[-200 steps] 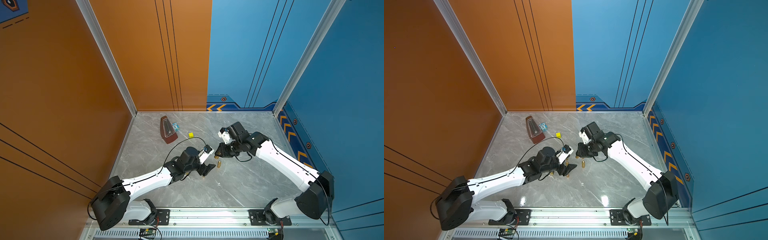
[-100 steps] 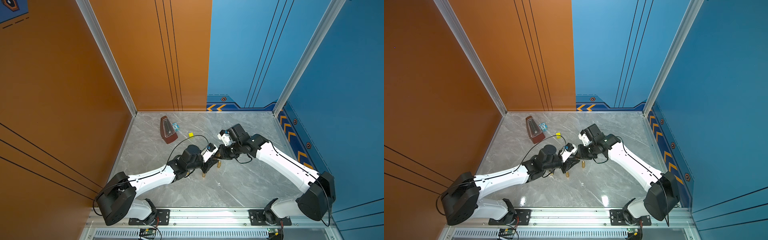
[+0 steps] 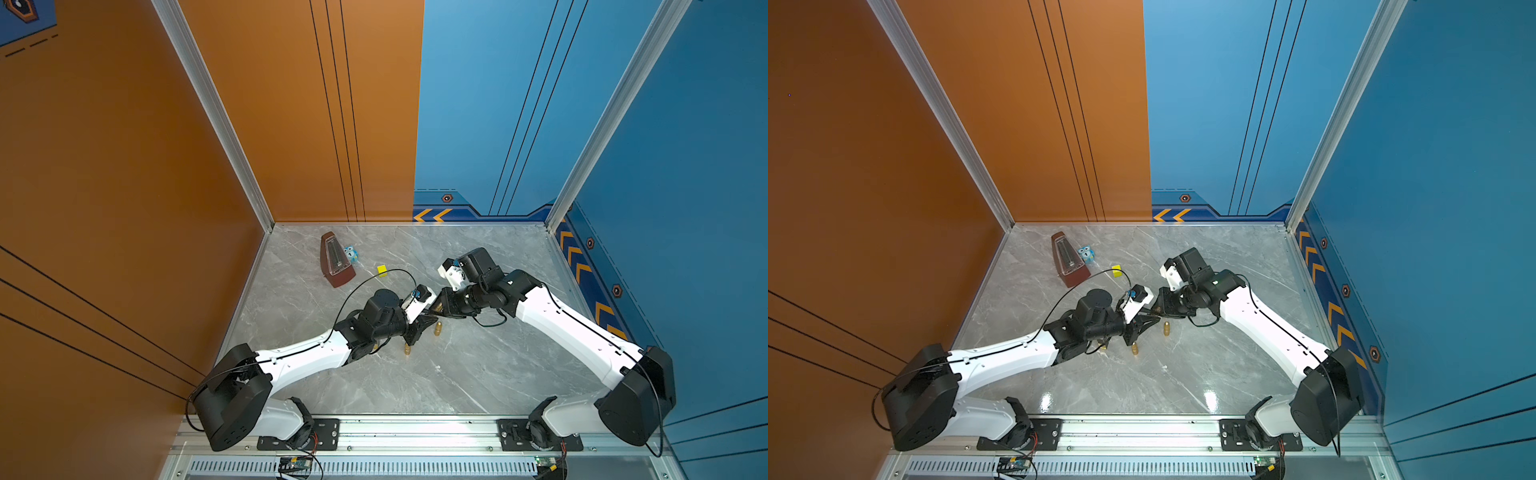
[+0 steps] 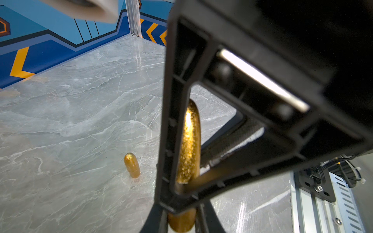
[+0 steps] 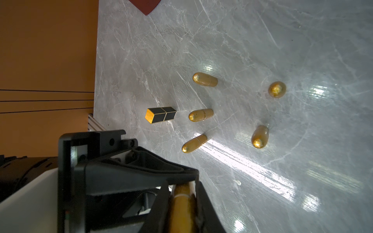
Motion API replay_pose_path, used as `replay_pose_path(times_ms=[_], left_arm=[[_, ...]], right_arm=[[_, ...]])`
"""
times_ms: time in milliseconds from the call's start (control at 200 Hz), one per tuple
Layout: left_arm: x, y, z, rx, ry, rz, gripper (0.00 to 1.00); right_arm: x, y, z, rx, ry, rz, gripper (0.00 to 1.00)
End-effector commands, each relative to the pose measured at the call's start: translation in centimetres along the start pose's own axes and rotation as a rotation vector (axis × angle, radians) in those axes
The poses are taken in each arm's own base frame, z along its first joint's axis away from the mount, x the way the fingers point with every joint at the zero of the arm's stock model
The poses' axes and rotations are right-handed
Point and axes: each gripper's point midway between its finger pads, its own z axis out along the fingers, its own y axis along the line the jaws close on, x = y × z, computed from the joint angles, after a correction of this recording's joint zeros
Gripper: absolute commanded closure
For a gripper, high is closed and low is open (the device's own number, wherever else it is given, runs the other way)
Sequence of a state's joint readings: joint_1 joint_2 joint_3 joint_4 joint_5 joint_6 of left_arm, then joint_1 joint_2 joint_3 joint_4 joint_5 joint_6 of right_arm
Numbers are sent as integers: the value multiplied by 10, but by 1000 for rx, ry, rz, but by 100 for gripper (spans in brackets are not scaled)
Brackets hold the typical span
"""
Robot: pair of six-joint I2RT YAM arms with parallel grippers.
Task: Open the lipstick cap
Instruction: Open the cover of the lipstick.
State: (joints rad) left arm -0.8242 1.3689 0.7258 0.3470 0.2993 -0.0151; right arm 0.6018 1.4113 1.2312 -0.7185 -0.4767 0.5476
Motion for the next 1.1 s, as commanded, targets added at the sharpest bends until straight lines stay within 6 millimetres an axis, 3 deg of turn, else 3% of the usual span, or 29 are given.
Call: replay_pose_path(times_ms=[0,280,395,816,1096], left_arm=[[-4,-2,-3,-1,-24,7,100],[1,2,-7,-30,-17,5,100],[0,2,-8,-30,-21,-3,100],[-4,5,-10,-47,-32,-19,100],[13,9,-15,-79,44,-18,100]], right_arm=[[-11,12,-15,-39,-74,-29,74],[-17,15,-25,-31,-117,-63,59],[-16,9,-22,-5,-116,-68,58],[-15,5,-14,13,-101,-90,81],[-23,13,-30,-7,-149,-109,82]])
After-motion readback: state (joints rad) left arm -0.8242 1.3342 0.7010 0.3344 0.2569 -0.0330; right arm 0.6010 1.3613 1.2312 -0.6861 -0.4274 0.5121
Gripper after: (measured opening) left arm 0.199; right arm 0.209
